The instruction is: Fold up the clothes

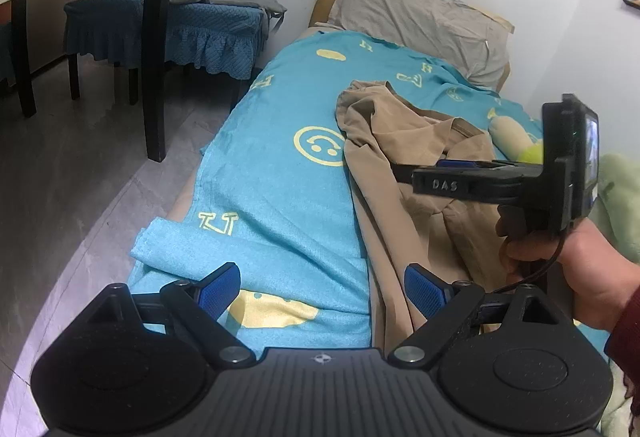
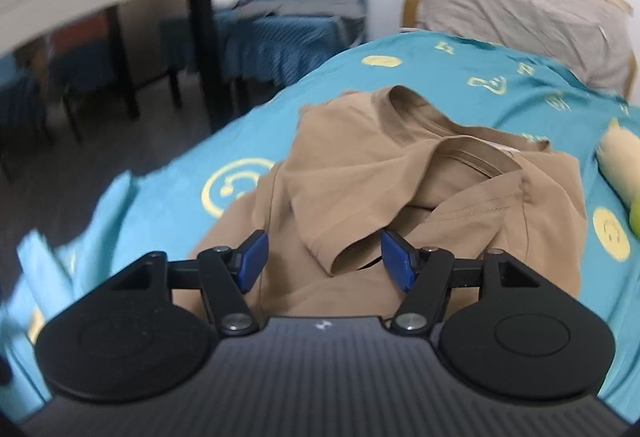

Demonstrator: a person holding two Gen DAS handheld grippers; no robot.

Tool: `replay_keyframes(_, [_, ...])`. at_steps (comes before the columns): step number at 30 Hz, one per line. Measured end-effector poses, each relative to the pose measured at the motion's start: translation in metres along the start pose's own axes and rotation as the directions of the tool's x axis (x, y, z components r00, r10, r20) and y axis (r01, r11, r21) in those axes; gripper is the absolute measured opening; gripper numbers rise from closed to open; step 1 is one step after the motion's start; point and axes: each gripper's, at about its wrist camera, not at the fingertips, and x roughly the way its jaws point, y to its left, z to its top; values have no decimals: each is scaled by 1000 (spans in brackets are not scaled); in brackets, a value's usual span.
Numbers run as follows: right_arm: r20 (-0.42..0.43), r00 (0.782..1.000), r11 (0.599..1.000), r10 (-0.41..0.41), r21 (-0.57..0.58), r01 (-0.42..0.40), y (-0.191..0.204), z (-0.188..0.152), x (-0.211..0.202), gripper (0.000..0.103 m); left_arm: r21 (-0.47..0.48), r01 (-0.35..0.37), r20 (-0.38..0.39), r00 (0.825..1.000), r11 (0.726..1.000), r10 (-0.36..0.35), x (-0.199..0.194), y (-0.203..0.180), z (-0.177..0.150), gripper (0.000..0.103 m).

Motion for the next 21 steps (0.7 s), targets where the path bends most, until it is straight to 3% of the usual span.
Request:
replay_keyframes(1, [-13,1000,1000,-16,-22,15,1,-1,2,53,0,1,-2,1000,1000,-1,0,0,0,91])
replay_keyframes(2, [-26,999,999,-38,-39,37,1,0,5,23,0,1,-3,1000,1000,-1,0,0,-1,91])
replay_keyframes(3, [-37,997,997,-62,-38,60,-2,1,9,11,0,2,-5,1000,1000,-2,1,-1,-1,91])
replay_keyframes(5, [-37,996,996,-87,-19,86,-8,5,10,5,3,0,-9,1000,1000,0,1,-1,-2,91])
replay_keyframes(9, [70,990,988,-125,100,118,-30,23,-1,3,-2,9,-5,1000,1000,-9,0,-3,-3,91])
replay_keyframes(13, [140,965,945,-223,275,178,-69,49,1,3,24,15,7,1000,1000,-15,-1,-10,-4,90])
replay_keyframes(17, [92,952,895,-292,379,237,-105,63,28,3,54,15,12,1000,998,-16,3,-13,-6,90])
replay_keyframes(21, [24,949,873,-314,401,278,-122,54,56,4,59,5,-3,1000,998,-4,12,-12,-8,90])
